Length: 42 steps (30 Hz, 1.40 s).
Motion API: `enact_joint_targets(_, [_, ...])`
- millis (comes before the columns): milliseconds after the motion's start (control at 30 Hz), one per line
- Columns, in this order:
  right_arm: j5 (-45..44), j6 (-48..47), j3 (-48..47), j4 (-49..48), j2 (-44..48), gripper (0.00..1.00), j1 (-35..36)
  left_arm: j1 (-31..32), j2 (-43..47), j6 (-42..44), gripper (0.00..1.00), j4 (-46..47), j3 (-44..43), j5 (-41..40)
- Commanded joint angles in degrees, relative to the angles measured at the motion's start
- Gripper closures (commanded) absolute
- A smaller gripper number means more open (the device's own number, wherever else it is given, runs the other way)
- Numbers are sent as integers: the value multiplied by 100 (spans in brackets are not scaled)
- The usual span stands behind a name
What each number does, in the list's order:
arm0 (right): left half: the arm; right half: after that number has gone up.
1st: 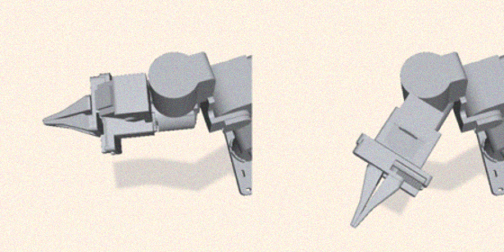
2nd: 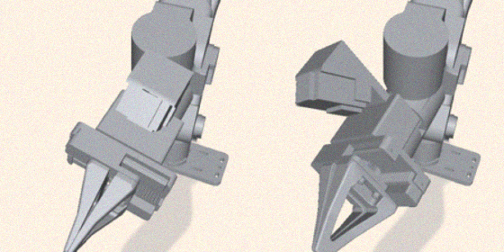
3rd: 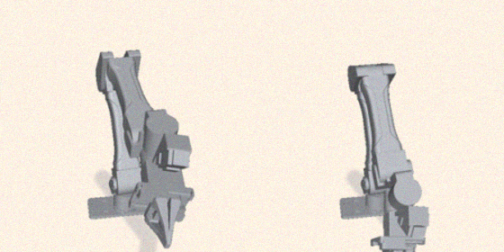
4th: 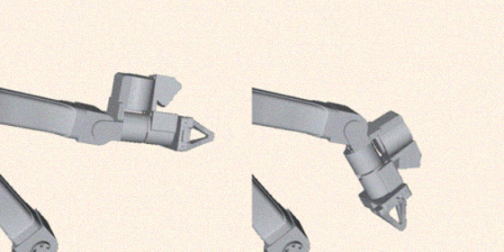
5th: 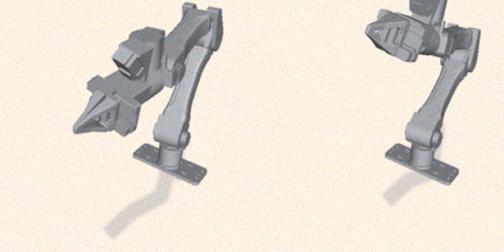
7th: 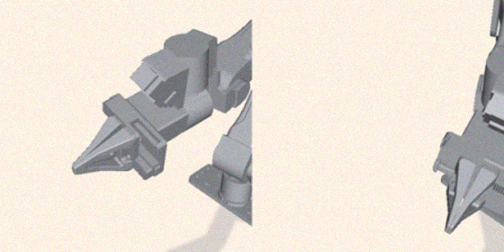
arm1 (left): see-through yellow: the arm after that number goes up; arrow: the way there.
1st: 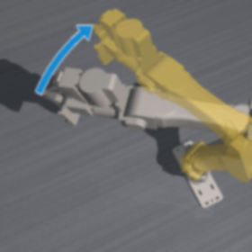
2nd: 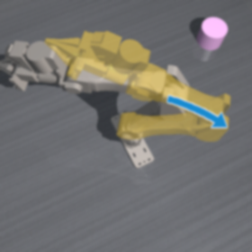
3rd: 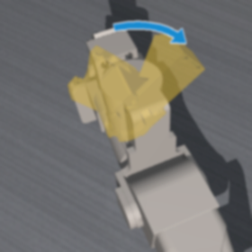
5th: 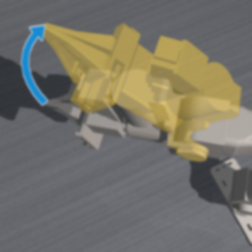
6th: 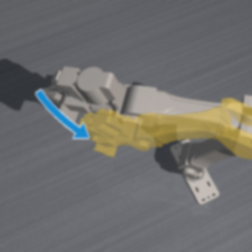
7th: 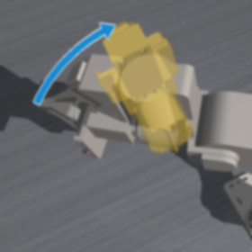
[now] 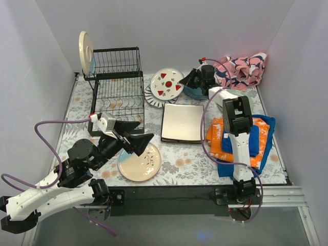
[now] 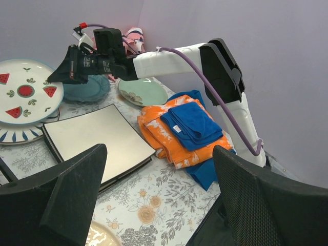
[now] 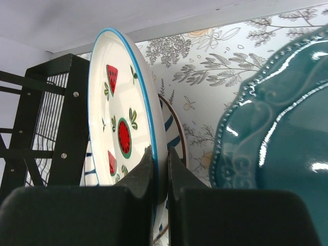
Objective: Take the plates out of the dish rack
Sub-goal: Place the plate at the center of the board.
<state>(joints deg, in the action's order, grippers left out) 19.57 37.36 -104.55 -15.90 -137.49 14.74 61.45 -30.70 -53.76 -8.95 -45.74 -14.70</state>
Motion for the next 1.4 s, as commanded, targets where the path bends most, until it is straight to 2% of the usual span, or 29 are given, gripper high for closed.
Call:
enact_joint_targets(0, [249,271,-619,-458,-67,99,160,-28,46,85,17,-45,-14,-112])
enact_joint_targets(833, [442,236,-118,-106,-41,99,354,-28,143,111,17,-54,21,-103])
enact_joint_targets(1133, [258,148,-83,157,29,82,433,-28,196,129,17,-54,21,-191])
enact_joint_targets(1200, [153,131,-57,227,47,75,424,-28,196,129,17,-54,21,-191])
enact_joint_targets(1367, [-50,25,14,430,143,69,424,-28,196,129,17,-45,21,-182])
